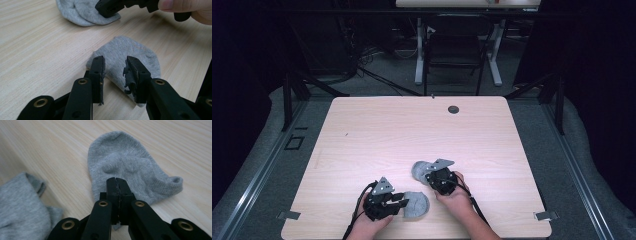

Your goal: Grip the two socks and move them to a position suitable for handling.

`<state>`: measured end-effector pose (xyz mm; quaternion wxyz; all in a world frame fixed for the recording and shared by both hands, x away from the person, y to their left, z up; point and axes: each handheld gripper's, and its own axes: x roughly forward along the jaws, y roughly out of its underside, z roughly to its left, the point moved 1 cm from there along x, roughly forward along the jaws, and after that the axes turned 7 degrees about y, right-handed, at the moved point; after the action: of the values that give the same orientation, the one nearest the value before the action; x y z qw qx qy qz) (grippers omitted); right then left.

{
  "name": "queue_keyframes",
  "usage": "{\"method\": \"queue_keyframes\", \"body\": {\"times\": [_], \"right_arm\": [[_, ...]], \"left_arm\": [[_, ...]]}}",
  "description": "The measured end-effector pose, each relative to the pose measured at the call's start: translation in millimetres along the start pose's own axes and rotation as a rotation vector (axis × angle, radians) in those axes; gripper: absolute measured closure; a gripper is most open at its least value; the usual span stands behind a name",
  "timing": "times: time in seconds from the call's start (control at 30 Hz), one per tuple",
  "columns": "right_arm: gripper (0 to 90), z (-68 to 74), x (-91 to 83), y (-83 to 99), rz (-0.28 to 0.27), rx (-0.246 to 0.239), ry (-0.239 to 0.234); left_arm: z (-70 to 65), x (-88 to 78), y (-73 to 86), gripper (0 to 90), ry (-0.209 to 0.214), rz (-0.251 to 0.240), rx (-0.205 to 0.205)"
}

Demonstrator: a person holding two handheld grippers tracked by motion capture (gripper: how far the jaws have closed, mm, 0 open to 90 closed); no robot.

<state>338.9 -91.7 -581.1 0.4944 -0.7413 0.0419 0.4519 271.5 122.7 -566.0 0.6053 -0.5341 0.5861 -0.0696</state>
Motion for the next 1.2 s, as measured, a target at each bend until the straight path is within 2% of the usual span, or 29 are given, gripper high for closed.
{"method": "queue_keyframes", "body": {"times": [0.03, 0.1, 0.37, 0.4, 0.43, 0.5, 0.63, 0.67, 0.73, 0.9, 1.03, 1.2], "right_arm": [[90.0, 2.8, 1.1, -1.5, 0.0, -0.018, -0.008], [90.0, 5.1, 1.6, -2.4, 0.001, -0.024, -0.017], [89.4, 8.1, 1.7, -3.7, 0.001, -0.032, -0.034], [85.0, 7.7, -1.2, -3.7, -0.011, -0.025, -0.031], [85.0, 7.7, -1.2, -3.7, -0.011, -0.025, -0.031], [85.0, 6.0, -12.4, -4.1, -0.04, -0.025, -0.034], [86.0, 6.7, -25.8, -1.7, -0.05, -0.037, -0.04], [86.6, 8.2, -37.7, 3.4, -0.052, -0.052, -0.038], [87.2, 8.9, -46.4, 8.5, -0.057, -0.058, -0.04], [87.9, 11.2, -65.5, 21.7, -0.064, -0.038, -0.056], [87.9, 10.5, -72.7, 24.3, -0.068, -0.044, -0.062], [88.0, 7.3, -70.7, 31.6, -0.079, 0.007, -0.064]], "left_arm": [[0.3, -0.3, -0.2, 67.9, 0.004, 0.006, 0.005], [0.0, -0.3, -0.3, 67.9, 0.007, 0.004, 0.004], [-2.2, 1.8, -0.1, 67.9, 0.014, 0.0, 0.006], [-2.7, 1.7, -0.3, 67.8, 0.018, 0.008, 0.011], [-3.5, 2.3, -0.1, 67.8, 0.021, 0.007, 0.008], [-5.5, 3.3, -0.2, 67.3, 0.028, 0.007, 0.01], [-8.6, 4.3, -0.8, 66.7, 0.036, 0.007, 0.012], [-11.2, 4.9, -1.8, 66.3, 0.046, 0.006, 0.022], [-13.7, 6.6, -2.8, 66.1, 0.049, 0.001, 0.022], [-19.9, 14.4, -6.1, 65.9, 0.058, 0.009, 0.028], [-22.8, 20.2, -6.9, 65.2, 0.06, 0.011, 0.034], [-25.0, 26.9, -9.2, 65.4, 0.072, 0.027, 0.039]]}}
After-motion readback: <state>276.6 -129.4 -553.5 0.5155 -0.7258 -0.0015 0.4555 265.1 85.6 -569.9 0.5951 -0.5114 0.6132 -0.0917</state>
